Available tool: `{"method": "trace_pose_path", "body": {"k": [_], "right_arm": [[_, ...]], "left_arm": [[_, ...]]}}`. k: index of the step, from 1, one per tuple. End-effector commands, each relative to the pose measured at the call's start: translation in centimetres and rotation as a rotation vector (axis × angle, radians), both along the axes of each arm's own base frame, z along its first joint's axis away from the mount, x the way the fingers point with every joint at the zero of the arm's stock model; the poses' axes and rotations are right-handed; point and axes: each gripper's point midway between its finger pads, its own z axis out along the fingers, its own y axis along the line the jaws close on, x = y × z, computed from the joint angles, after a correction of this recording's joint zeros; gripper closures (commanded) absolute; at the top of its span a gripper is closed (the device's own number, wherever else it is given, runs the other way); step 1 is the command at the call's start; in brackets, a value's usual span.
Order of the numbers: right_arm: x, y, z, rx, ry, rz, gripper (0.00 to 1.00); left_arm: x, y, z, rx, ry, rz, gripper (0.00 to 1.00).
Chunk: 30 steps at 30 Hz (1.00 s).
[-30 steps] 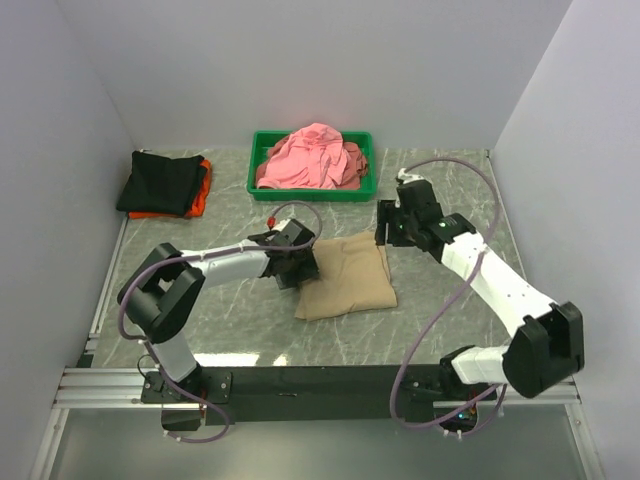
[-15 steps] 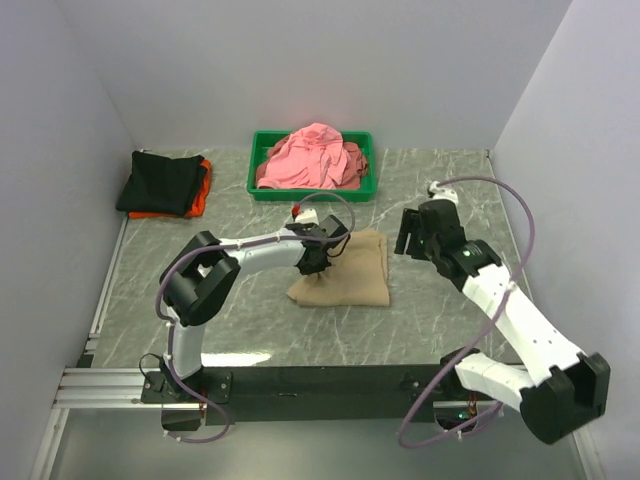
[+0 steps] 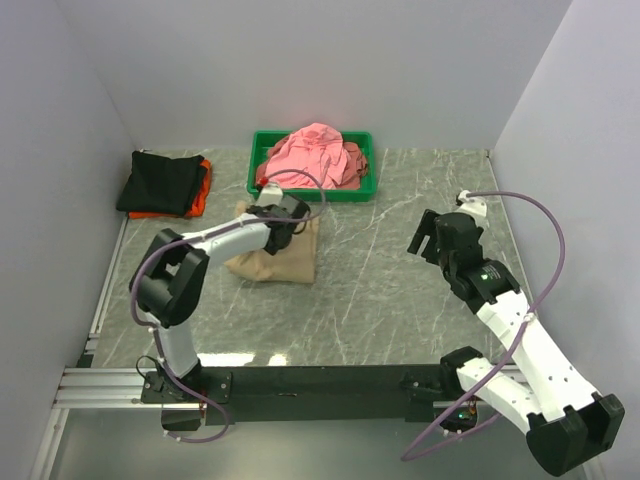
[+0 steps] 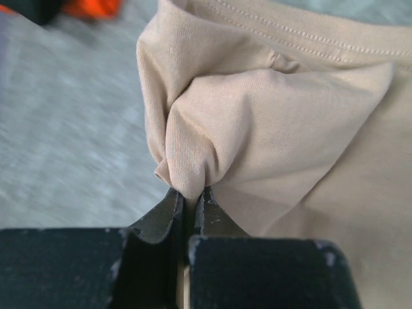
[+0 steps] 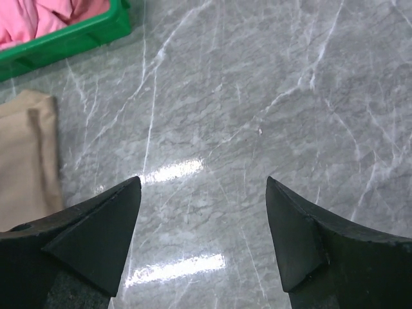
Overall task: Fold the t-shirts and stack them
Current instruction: Neatly place the folded tshirt to the corner
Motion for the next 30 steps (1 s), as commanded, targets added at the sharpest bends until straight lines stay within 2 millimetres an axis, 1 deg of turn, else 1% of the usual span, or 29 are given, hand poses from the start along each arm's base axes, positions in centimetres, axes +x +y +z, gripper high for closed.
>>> {"method": "trace_pose_path", "body": {"k": [1, 2, 3, 4, 6, 7, 9, 10, 12, 13, 17, 18, 19, 21, 22, 23, 24, 25, 26, 27, 28, 29, 30], "right_arm": [[0.3, -1.2, 0.9, 0.006, -0.064, -0.071, 0.15], [0.3, -1.3, 1.1, 0.009, -0.073, -0.074, 0.16], [0.3, -1.4, 1.1, 0.01, -0.078, -0.076, 0.16], [0.3, -1.4, 1.1, 0.012, -0.083, -0.078, 0.15], [0.3, -1.6, 1.1, 0.012, -0.086, -0.084, 0.15], [0.3, -1.7, 1.3, 0.013, -0.094, -0.086, 0.15], [0.3, -1.8, 1.2, 0.009, -0.094, -0.093, 0.15], [0.2, -1.8, 1.3, 0.009, -0.094, -0.091, 0.15], [0.1, -2.0, 1.3, 0.008, -0.095, -0.097, 0.15], [0.1, -2.0, 1.3, 0.007, -0.097, -0.099, 0.15], [0.0, -2.3, 1.3, -0.001, -0.101, -0.11, 0.16], [0.0, -2.4, 1.3, -0.005, -0.098, -0.116, 0.16], [0.0, -2.4, 1.3, -0.006, -0.097, -0.117, 0.16], [0.0, -2.5, 1.2, -0.009, -0.095, -0.122, 0.16], [0.0, -2.6, 1.3, -0.011, -0.095, -0.122, 0.16], [0.0, -2.6, 1.3, -0.009, -0.097, -0.124, 0.15], [0.1, -2.6, 1.2, -0.01, -0.094, -0.124, 0.16], [0.1, -2.5, 1.1, -0.011, -0.09, -0.123, 0.15], [0.1, -2.6, 1.1, -0.013, -0.09, -0.126, 0.16], [0.1, -2.7, 1.1, -0.014, -0.09, -0.13, 0.16], [0.1, -2.7, 1.0, -0.019, -0.085, -0.134, 0.16], [0.1, -2.7, 1.0, -0.02, -0.083, -0.134, 0.16], [0.1, -2.8, 1.0, -0.02, -0.085, -0.137, 0.16]], "left_arm": [[2.5, 5.1, 4.6, 0.154, -0.105, 0.019, 0.99], [3.0, 5.8, 5.2, 0.173, -0.098, -0.005, 1.0], [4.1, 5.9, 6.0, 0.154, -0.145, -0.006, 0.99], [4.6, 7.2, 7.1, 0.174, -0.15, -0.019, 0.99], [5.6, 7.8, 8.4, 0.156, -0.19, -0.052, 0.99], [6.5, 8.7, 9.9, 0.154, -0.239, -0.056, 1.0], [7.5, 9.2, 11.1, 0.129, -0.278, -0.07, 1.0], [8.2, 10.2, 12.3, 0.161, -0.29, -0.079, 1.0], [9.0, 10.8, 13.1, 0.179, -0.299, -0.088, 0.99], [9.6, 11.6, 13.7, 0.199, -0.297, -0.088, 1.0], [11.7, 13.0, 14.8, 0.204, -0.304, -0.083, 0.99], [12.4, 13.3, 15.6, 0.206, -0.317, -0.076, 1.0], [13.0, 14.0, 15.1, 0.216, -0.302, -0.069, 0.99], [13.9, 14.6, 15.3, 0.21, -0.299, -0.066, 0.99], [14.7, 15.6, 15.7, 0.208, -0.313, -0.041, 0.99], [15.1, 16.3, 15.9, 0.212, -0.321, -0.016, 0.99], [15.7, 16.8, 16.9, 0.21, -0.34, 0.006, 0.99], [16.4, 17.6, 15.9, 0.211, -0.322, 0.031, 0.99], [16.8, 18.0, 15.8, 0.205, -0.318, 0.039, 0.99], [17.4, 18.3, 16.9, 0.198, -0.329, 0.052, 0.99], [18.0, 18.9, 15.9, 0.191, -0.312, 0.071, 0.99], [18.5, 19.0, 15.9, 0.18, -0.311, 0.073, 1.0], [18.9, 19.1, 16.8, 0.175, -0.329, 0.079, 0.99]]}}
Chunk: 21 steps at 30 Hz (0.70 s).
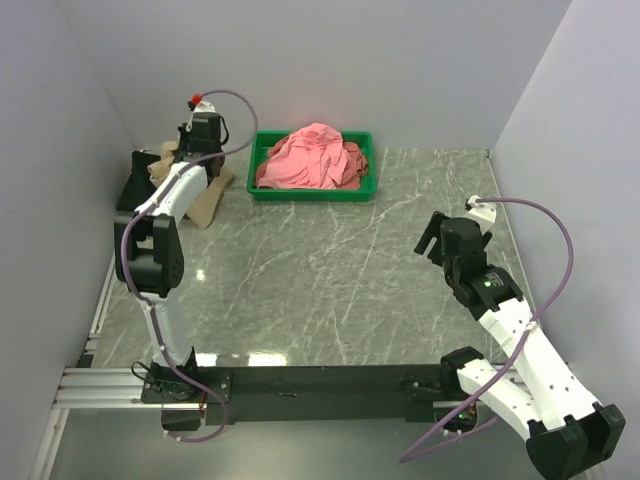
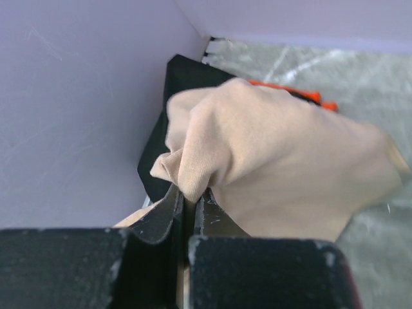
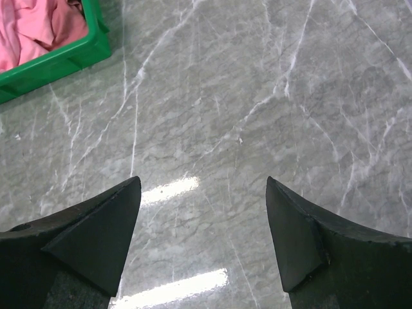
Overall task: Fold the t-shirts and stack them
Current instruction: Neatly place the folded tshirt to the corner
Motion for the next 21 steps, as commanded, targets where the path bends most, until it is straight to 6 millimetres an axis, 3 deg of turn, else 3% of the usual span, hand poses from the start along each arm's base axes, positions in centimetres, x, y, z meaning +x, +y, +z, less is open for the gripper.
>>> {"method": "trace_pose_path", "body": {"k": [1, 6, 12, 18, 21], "right_arm": [[0.5, -0.8, 0.7, -0.005, -0.032, -0.049, 0.16], [0.5, -1.0, 0.6, -0.013, -0.029, -0.062, 0.16], [0.5, -1.0, 0.5, -0.016, -0.025, -0.066, 0.16], [0.5, -1.3, 0.2, -0.025, -0.016, -0.082, 0.16], [0.5, -1.4, 0.3, -0.021, -0.027, -0.085, 0.16]], "left_arm": [[1.7, 0.6, 3.2, -0.035, -0.086, 0.018, 0.99], [2.5, 0.8, 5.5, -0.064, -0.147, 0.028, 0.99], [1.8, 1.5, 8.4, -0.118, -0.21, 0.052, 0.99], [1.2, 2.7, 8.6, -0.133, -0.212, 0.066, 0.99], [1.1, 4.8, 8.1, -0.16, -0.224, 0.125, 0.99]]}}
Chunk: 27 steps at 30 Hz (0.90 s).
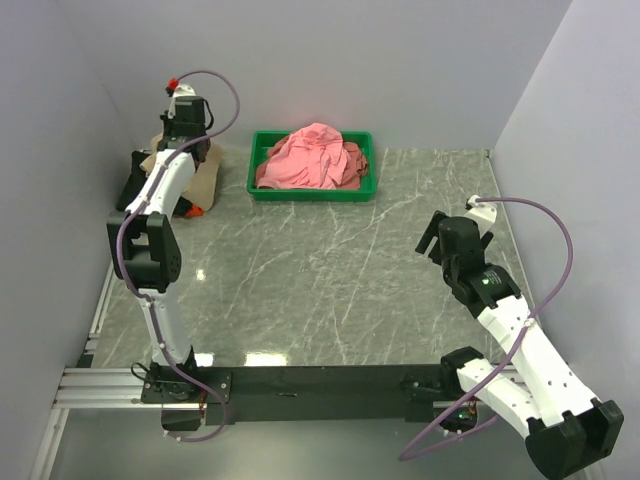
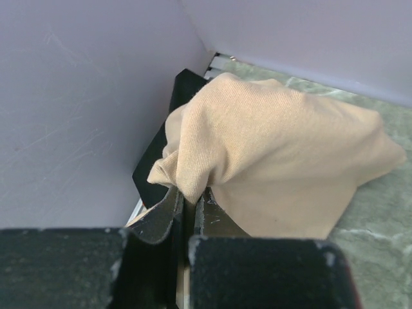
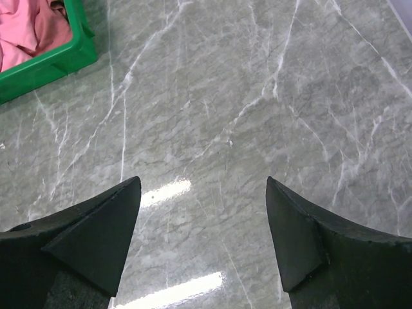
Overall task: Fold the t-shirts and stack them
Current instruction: Neatly place the folded tshirt to the corner
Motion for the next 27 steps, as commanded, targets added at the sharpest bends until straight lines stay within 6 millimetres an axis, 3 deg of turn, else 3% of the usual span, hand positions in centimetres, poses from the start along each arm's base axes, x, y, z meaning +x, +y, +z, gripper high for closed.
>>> {"method": "trace_pose_path", "body": {"k": [1, 3, 4, 8, 12, 18, 20, 21, 23, 24, 26, 27], "right_arm": [[0.3, -0.7, 0.9, 0.005, -0.044, -0.046, 0.16], [0.4, -0.6, 1.0, 0.007, -0.047, -0.043, 0.16], [0.4, -0.7, 1.0, 0.008, -0.049, -0.045, 0.16], [0.4, -0.8, 0.9, -0.002, -0.042, -0.056, 0.16], [0.6, -0.9, 0.6, -0.011, -0.024, -0.061, 0.16], [0.9, -0.8, 0.4, -0.021, -0.007, -0.062, 0.16], [0.9, -0.9, 0.3, -0.024, -0.001, -0.063, 0.16], [0.9, -0.8, 0.3, -0.026, 0.002, -0.06, 0.16], [0.9, -0.9, 0.1, -0.025, 0.008, -0.063, 0.16], [0.9, -0.8, 0.0, -0.026, 0.01, -0.061, 0.16], [0.9, -0.9, 0.0, -0.028, 0.014, -0.063, 0.16], [0.8, -0.8, -0.1, -0.029, 0.017, -0.061, 0.16]], "left_arm": [[-0.5, 2.7, 5.2, -0.048, -0.149, 0.068, 0.99], [-0.1, 3.2, 5.1, -0.055, -0.153, 0.072, 0.99], [-0.3, 4.7, 5.0, -0.056, -0.154, 0.095, 0.99], [0.3, 6.6, 4.4, -0.06, -0.157, 0.108, 0.99], [1.1, 8.4, 2.4, -0.071, -0.13, 0.111, 0.99], [2.3, 8.9, -1.4, -0.116, -0.081, 0.097, 0.99], [2.5, 9.5, -1.6, -0.101, -0.081, 0.127, 0.99], [2.6, 9.9, -3.0, -0.098, -0.052, 0.143, 0.99], [3.0, 10.8, -2.5, -0.086, -0.064, 0.18, 0.95], [3.2, 11.3, -3.7, -0.089, -0.047, 0.196, 0.89], [3.6, 11.9, -3.7, -0.07, -0.05, 0.216, 0.75], [3.7, 12.2, -3.4, -0.063, -0.057, 0.228, 0.51]]}}
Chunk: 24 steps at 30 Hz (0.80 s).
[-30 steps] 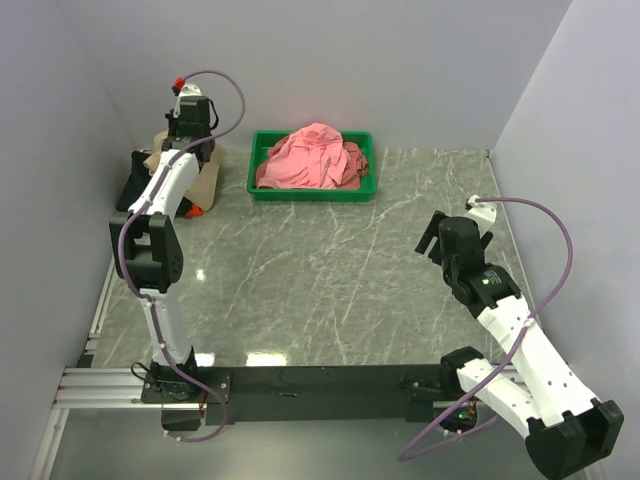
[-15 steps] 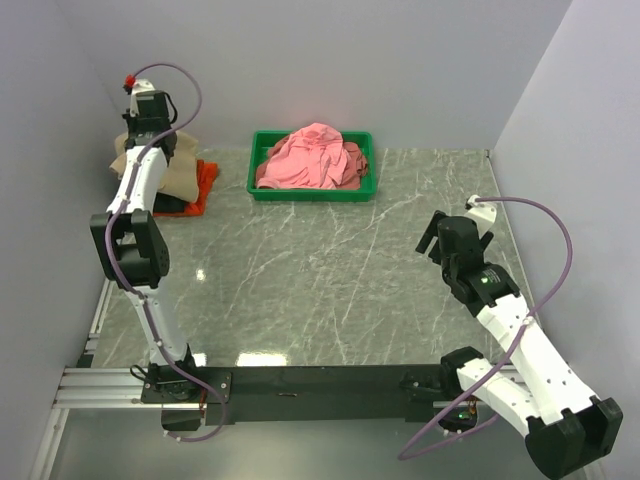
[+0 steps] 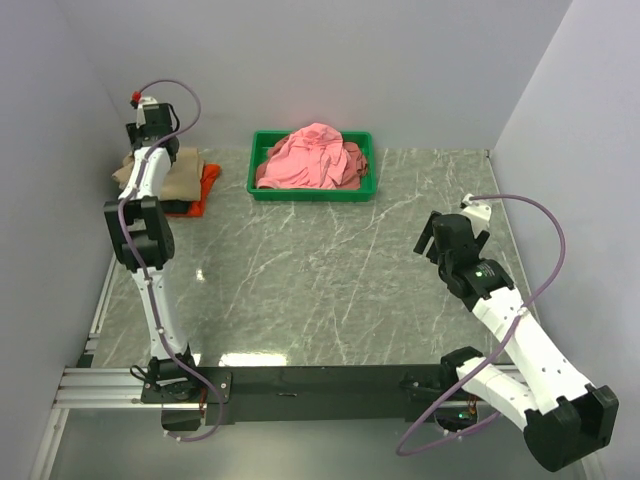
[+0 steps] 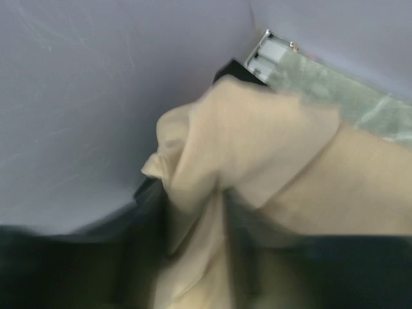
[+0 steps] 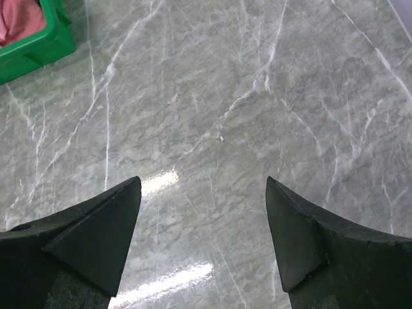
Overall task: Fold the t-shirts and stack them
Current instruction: Neatly place the folded tshirt to the corner, then reset both grippers
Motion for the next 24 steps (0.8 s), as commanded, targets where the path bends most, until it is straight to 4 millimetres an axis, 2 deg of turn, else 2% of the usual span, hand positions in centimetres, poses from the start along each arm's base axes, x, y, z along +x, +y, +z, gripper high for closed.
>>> {"method": "trace_pose_path", "body": {"k": [1, 2, 3, 5, 8, 9, 11, 12, 14, 15, 17, 18, 19, 20, 21, 22, 23, 24], "right_arm": [[0.4, -0.7, 1.4, 0.0, -0.037, -0.044, 0.16], [0.4, -0.6, 1.5, 0.001, -0.033, -0.04, 0.16], [0.4, -0.5, 1.5, 0.003, -0.033, -0.039, 0.16], [0.5, -0.2, 1.5, 0.01, -0.023, -0.025, 0.16], [0.5, 0.0, 1.8, 0.021, -0.026, -0.014, 0.15], [0.5, 0.3, 1.8, 0.032, -0.029, -0.004, 0.15], [0.4, 0.4, 2.1, 0.046, -0.046, -0.001, 0.15], [0.3, 0.6, 2.3, 0.055, -0.051, 0.009, 0.15], [0.1, 0.6, 2.8, 0.065, -0.068, 0.016, 0.15], [-0.1, 0.5, 2.8, 0.068, -0.073, 0.015, 0.15], [-0.4, 0.5, 3.2, 0.076, -0.088, 0.013, 0.14], [-0.5, 0.5, 3.3, 0.082, -0.096, 0.013, 0.15], [-0.7, 0.4, 3.2, 0.084, -0.096, 0.012, 0.15], [-0.8, 0.4, 3.4, 0.093, -0.112, 0.016, 0.15], [-1.0, 0.4, 3.5, 0.097, -0.118, 0.017, 0.15], [-1.1, 0.5, 3.5, 0.102, -0.122, 0.021, 0.15], [-1.2, 0.5, 3.6, 0.104, -0.125, 0.023, 0.15], [-1.3, 0.4, 3.6, 0.105, -0.126, 0.023, 0.14]], "left_arm": [[0.7, 1.7, 4.2, 0.046, -0.114, 0.085, 0.35], [0.2, 2.4, 5.4, 0.072, -0.133, 0.134, 0.15], [0.0, 2.5, 5.9, 0.074, -0.146, 0.149, 0.01], [-0.7, 2.6, 7.7, 0.079, -0.189, 0.177, 0.01], [-1.3, 1.8, 9.4, 0.026, -0.226, 0.156, 0.01], [-1.3, 1.0, 11.4, -0.018, -0.285, 0.124, 0.01], [-1.7, -0.1, 12.5, -0.073, -0.317, 0.091, 0.01], [-2.2, -0.9, 14.5, -0.111, -0.374, 0.073, 0.01], [-2.3, -2.8, 15.1, -0.19, -0.394, 0.005, 0.01], [-2.9, -4.1, 16.8, -0.233, -0.443, -0.01, 0.01], [-3.7, -6.0, 17.0, -0.299, -0.457, -0.027, 0.01], [-4.6, -8.3, 18.3, -0.344, -0.481, -0.055, 0.01], [-5.2, -9.6, 18.5, -0.369, -0.485, -0.06, 0.01], [-6.2, -10.7, 16.7, -0.384, -0.452, -0.039, 0.01], [-7.7, -14.1, 18.3, -0.436, -0.5, -0.073, 0.01], [-8.7, -15.8, 18.1, -0.458, -0.502, -0.094, 0.01], [-9.9, -17.8, 14.3, -0.484, -0.424, -0.125, 0.01], [-12.0, -20.8, 16.1, -0.521, -0.474, -0.184, 0.01]]}}
